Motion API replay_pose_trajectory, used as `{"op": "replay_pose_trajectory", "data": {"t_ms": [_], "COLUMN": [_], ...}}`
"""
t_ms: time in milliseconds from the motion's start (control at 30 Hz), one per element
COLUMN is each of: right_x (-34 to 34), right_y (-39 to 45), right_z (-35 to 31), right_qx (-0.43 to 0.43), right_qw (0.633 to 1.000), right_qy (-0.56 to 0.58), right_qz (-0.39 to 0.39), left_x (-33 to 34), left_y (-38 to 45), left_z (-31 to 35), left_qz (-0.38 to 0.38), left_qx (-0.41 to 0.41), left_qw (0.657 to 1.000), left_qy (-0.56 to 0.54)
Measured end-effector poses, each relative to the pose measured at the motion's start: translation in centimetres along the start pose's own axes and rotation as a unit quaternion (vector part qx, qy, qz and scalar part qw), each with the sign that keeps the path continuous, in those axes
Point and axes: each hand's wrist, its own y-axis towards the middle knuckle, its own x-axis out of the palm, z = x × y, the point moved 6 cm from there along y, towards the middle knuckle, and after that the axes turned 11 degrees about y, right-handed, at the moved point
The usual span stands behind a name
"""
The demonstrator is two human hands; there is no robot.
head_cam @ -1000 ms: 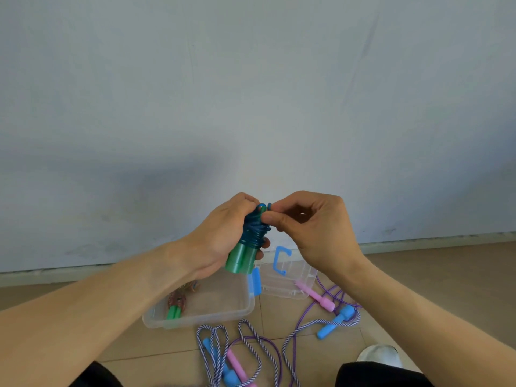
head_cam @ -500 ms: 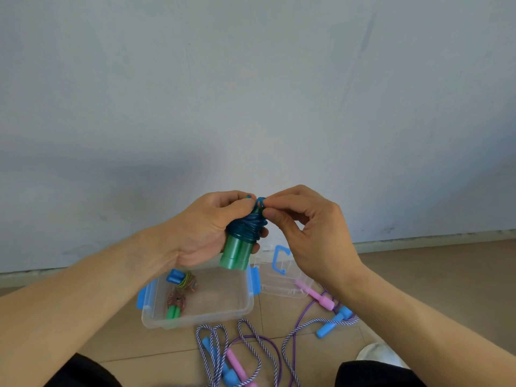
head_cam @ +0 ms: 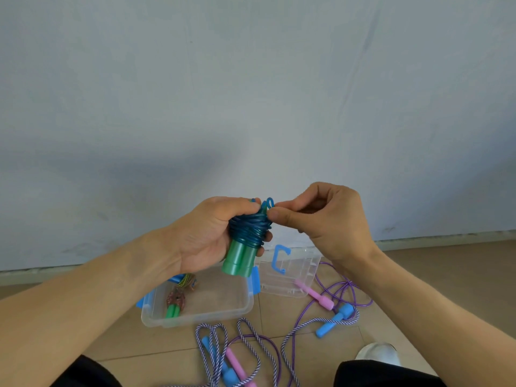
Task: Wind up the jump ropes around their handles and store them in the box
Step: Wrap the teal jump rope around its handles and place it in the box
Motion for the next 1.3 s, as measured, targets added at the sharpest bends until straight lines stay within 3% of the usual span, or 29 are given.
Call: {"op": "replay_pose_trajectory", "data": {"t_ms": [133,233,333,633,1000,1300], "right_x": [0.4,0.4,0.2,0.2,-0.1,0.8], "right_y": [0.1,0.1,0.1,-0.3,-0.2,-0.5], "right_z": [-0.3,0.2,0.4,0.0,-0.1,-1.0], "right_qx": [-0.005,0.041,0.081,0.082,0.04,-0.074], "right_qw": [0.995,0.989,0.988,0.985,0.984,0.964], "right_qy": [-0.078,-0.093,-0.093,-0.145,-0.172,-0.245], "right_qz": [-0.07,-0.106,-0.098,-0.04,-0.019,-0.07], "left_x": [0.2,0.5,0.7,1.1,0.5,0.4], "left_y": [0.1,0.1,0.1,0.4,0.5,0.5], "left_z": [-0.4,-0.7,-0.8,-1.0,-0.9,-1.2], "left_qz": [-0.014,-0.005,0.0,0.043,0.044,0.022], "left_qx": [-0.002,-0.012,-0.01,-0.007,0.034,0.031], "left_qw": [1.0,0.999,0.999,0.999,0.997,0.997], "left_qy": [0.018,0.034,0.048,0.031,0.057,0.063]}}
